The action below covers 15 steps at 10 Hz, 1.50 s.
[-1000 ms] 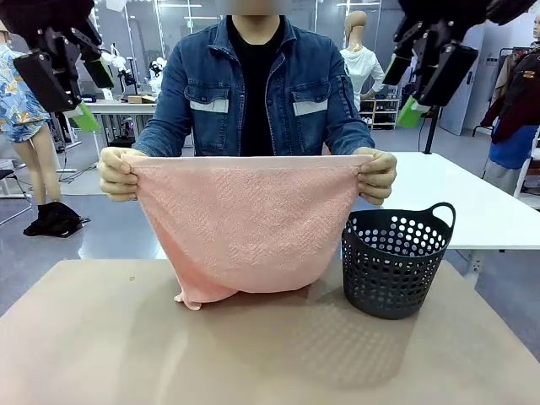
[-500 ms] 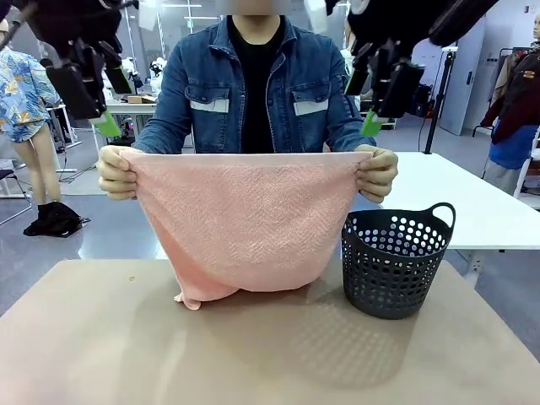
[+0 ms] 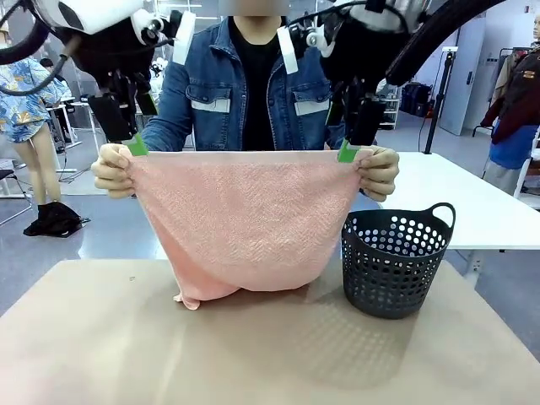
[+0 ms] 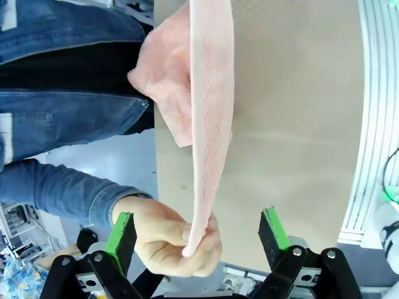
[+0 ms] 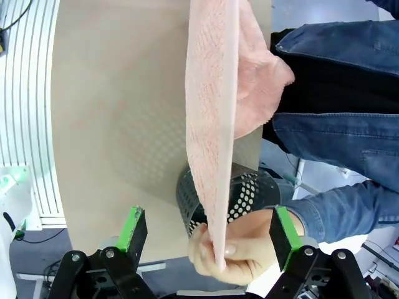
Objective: Fold the towel.
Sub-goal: Grab the top end of the 100 cm Hotel Towel extended by the human.
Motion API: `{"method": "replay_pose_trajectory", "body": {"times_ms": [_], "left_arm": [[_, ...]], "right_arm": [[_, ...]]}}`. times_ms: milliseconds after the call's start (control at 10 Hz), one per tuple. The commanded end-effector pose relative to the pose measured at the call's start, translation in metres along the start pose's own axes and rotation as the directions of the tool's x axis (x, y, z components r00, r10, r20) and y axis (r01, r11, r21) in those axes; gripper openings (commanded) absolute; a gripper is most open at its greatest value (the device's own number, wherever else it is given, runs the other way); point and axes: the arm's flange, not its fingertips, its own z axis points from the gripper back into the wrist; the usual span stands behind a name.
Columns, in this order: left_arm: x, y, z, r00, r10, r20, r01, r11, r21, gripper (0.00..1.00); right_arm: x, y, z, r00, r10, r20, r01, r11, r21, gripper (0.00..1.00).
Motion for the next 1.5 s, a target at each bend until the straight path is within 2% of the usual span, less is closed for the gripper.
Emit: {"method": "replay_pose_trajectory", "body": {"times_ms": [0, 200, 600, 700, 800, 1000, 1100, 1200, 1300, 1400], "left_arm": [[0.004, 0.0, -0.014, 0.999, 0.018, -0.04, -0.018, 1.0, 0.021, 1.0], [0.005, 0.006, -0.031, 0.998, 0.013, -0.057, -0.012, 1.0, 0.009, 1.0], [0.0, 0.011, -0.062, 0.999, 0.021, -0.032, -0.024, 0.995, -0.1, 1.0], [-0.002, 0.011, -0.065, 0.999, 0.021, -0.045, -0.026, 0.994, -0.106, 0.79], [-0.004, 0.012, -0.067, 0.998, 0.028, -0.053, -0.034, 0.993, -0.116, 0.4], [-0.008, 0.013, -0.074, 0.999, 0.036, -0.033, -0.04, 0.988, -0.148, 0.0], [-0.009, 0.013, -0.075, 0.999, 0.036, -0.026, -0.039, 0.987, -0.153, 0.0], [-0.01, 0.012, -0.075, 0.999, 0.034, -0.027, -0.038, 0.987, -0.155, 0.0], [-0.01, 0.011, -0.074, 0.999, 0.035, -0.025, -0.039, 0.988, -0.152, 0.04], [-0.01, 0.011, -0.073, 0.999, 0.036, -0.024, -0.04, 0.988, -0.15, 0.0]], "right_arm": [[0.009, -0.004, -0.011, 1.0, -0.028, -0.012, 0.028, 1.0, 0.006, 1.0], [0.01, -0.007, -0.028, 1.0, -0.006, -0.023, 0.007, 1.0, 0.029, 1.0], [0.008, -0.013, -0.05, 0.999, -0.016, -0.047, 0.019, 0.998, 0.066, 1.0], [0.007, -0.013, -0.054, 0.999, -0.015, -0.042, 0.018, 0.997, 0.071, 0.85], [0.006, -0.013, -0.055, 0.999, -0.02, -0.027, 0.022, 0.997, 0.074, 0.5], [0.002, -0.013, -0.057, 0.999, -0.036, -0.02, 0.037, 0.996, 0.078, 0.0], [0.001, -0.012, -0.058, 0.999, -0.04, -0.022, 0.041, 0.996, 0.077, 0.0], [0.001, -0.011, -0.059, 0.999, -0.043, -0.025, 0.044, 0.996, 0.077, 0.12], [0.001, -0.01, -0.059, 0.999, -0.046, -0.024, 0.048, 0.996, 0.075, 0.03], [0.001, -0.01, -0.059, 0.998, -0.052, -0.022, 0.053, 0.996, 0.074, 0.0]]}}
